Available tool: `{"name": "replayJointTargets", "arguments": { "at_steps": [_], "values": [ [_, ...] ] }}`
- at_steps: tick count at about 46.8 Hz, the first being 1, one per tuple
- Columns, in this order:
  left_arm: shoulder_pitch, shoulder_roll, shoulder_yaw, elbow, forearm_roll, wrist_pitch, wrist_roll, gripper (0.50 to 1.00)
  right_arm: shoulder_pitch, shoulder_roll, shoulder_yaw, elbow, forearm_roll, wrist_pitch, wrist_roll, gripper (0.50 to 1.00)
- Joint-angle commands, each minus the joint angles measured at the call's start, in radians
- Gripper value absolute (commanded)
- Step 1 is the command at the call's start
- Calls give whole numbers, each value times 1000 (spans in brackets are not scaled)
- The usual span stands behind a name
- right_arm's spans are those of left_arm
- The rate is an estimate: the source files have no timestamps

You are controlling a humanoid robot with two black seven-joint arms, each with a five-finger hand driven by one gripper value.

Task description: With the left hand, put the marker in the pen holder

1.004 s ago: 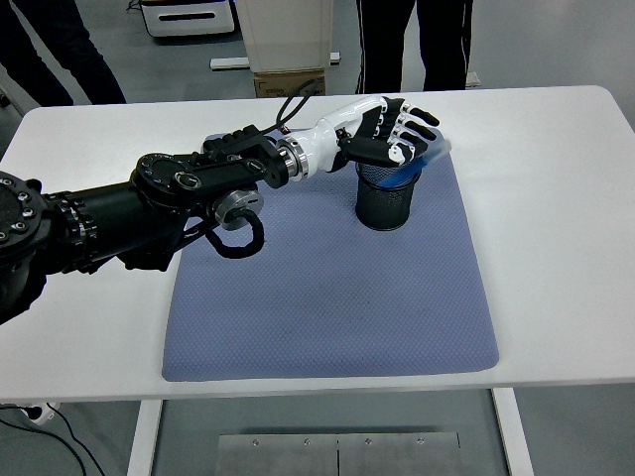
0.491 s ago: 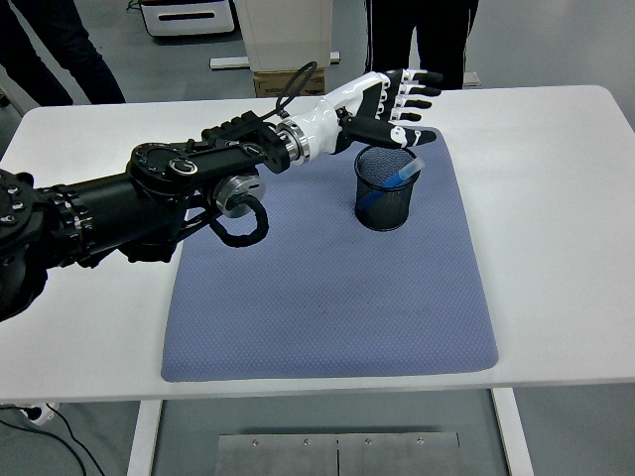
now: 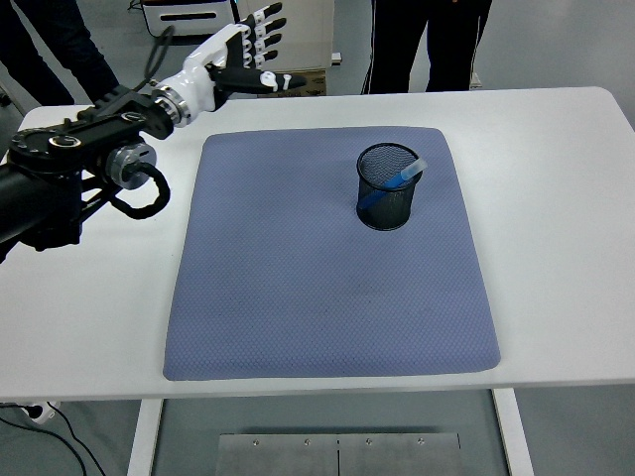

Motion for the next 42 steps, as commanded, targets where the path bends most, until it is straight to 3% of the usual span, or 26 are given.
{"name": "replayJointTargets", "arguments": {
  "at_steps": [1,6,7,11,23,32,42],
  "values": [
    [45,9,-19,0,-13,21,-5,1000,0,0,0,0,0,0,0,1000],
    [119,26,-93,1,-14,23,-46,1000,0,0,0,0,0,0,0,1000],
    [178,54,-167,1,-10,20,-89,1000,-2,0,0,0,0,0,0,1000],
    [252,95,-271,1,-7,10,-123,1000,0,0,0,0,0,0,0,1000],
    [419,140,-464,1,-7,10,-125,1000,0,0,0,0,0,0,0,1000],
    [488,216,-496,1,-13,1,-125,1000,0,0,0,0,0,0,0,1000],
    [536,255,-501,1,-13,-34,-125,1000,0,0,0,0,0,0,0,1000]
  ]
}}
